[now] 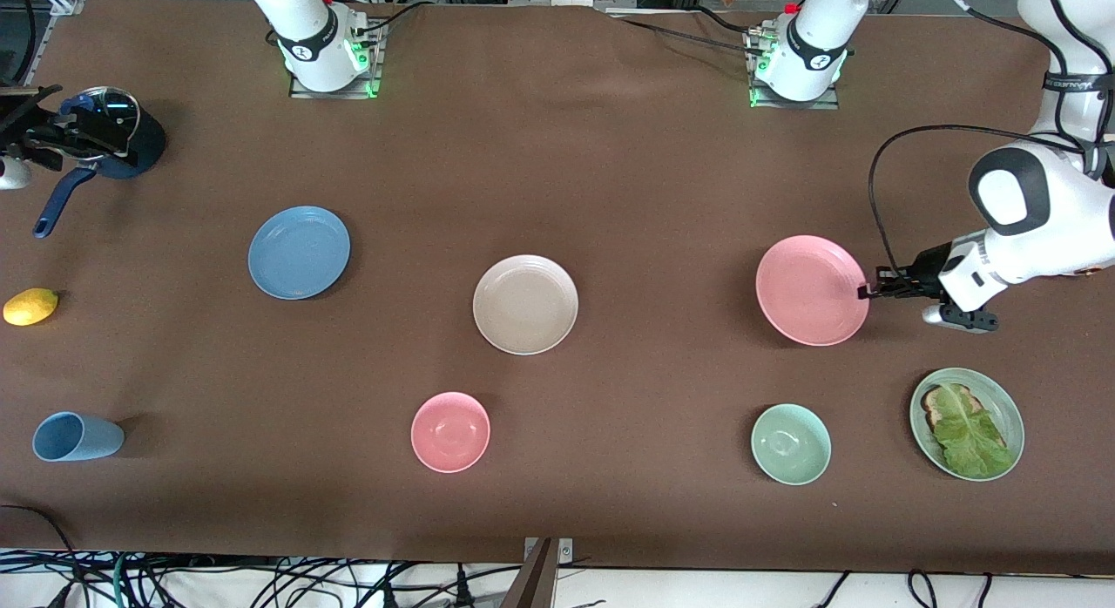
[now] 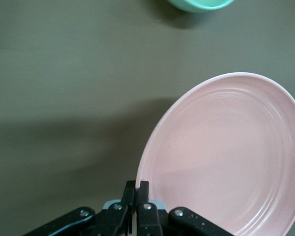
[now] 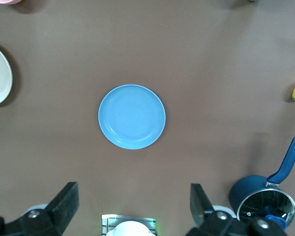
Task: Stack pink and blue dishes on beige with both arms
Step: 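Slide the pink plate with the left gripper onto the beige plate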
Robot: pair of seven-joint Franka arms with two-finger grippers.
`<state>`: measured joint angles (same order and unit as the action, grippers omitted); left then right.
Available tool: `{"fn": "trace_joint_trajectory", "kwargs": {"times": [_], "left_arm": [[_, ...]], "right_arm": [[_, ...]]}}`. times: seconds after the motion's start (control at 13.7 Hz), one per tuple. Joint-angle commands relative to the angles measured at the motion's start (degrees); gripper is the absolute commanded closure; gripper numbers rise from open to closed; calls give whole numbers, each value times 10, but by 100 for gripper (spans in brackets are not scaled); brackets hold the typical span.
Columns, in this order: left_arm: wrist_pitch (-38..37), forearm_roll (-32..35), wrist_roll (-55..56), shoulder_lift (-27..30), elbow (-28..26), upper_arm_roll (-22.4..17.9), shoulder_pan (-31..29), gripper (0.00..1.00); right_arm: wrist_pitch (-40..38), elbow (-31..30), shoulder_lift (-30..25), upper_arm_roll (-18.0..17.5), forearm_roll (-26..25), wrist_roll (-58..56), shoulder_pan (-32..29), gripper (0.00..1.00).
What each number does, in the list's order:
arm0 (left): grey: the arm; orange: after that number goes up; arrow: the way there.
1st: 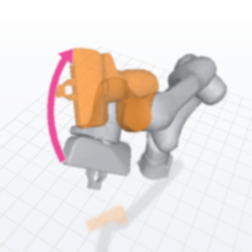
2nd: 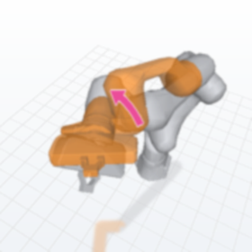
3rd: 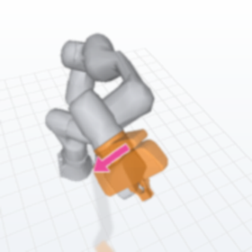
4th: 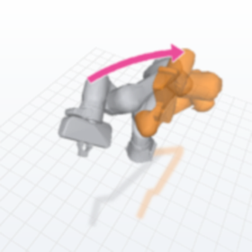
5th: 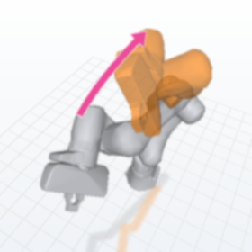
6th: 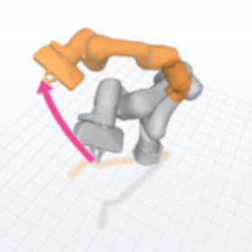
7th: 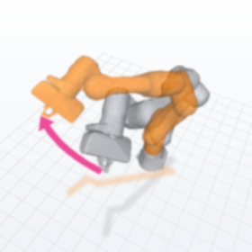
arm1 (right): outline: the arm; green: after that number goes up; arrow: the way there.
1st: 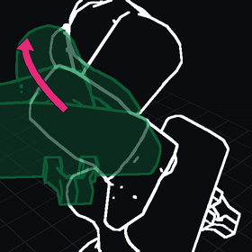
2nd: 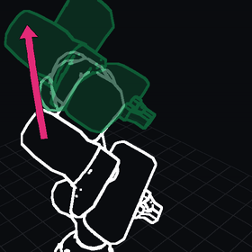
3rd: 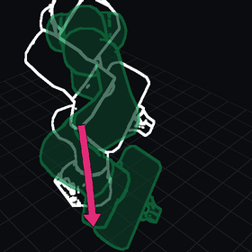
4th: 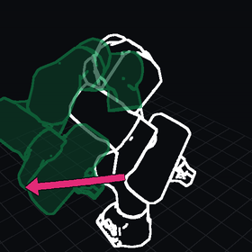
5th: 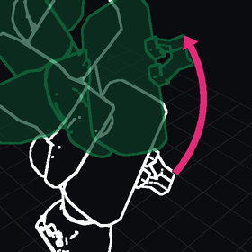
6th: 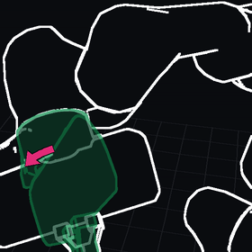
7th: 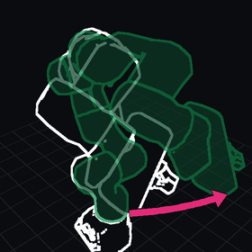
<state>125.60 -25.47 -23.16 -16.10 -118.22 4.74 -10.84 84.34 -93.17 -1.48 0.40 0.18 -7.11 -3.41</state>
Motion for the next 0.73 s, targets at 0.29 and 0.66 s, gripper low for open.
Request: {"fn": "trace_joint_trajectory", "kwargs": {"times": [0.29, 0.66], "left_arm": [[19, 16, 303, 1, 43, 45, 144, 100], [154, 16, 478, -47, 44, 45, 276, 100]], "right_arm": [[-9, 7, 0, -1, 7, -4, -3, 0], [-15, 7, 0, -1, 8, -4, -3, 0]]}}
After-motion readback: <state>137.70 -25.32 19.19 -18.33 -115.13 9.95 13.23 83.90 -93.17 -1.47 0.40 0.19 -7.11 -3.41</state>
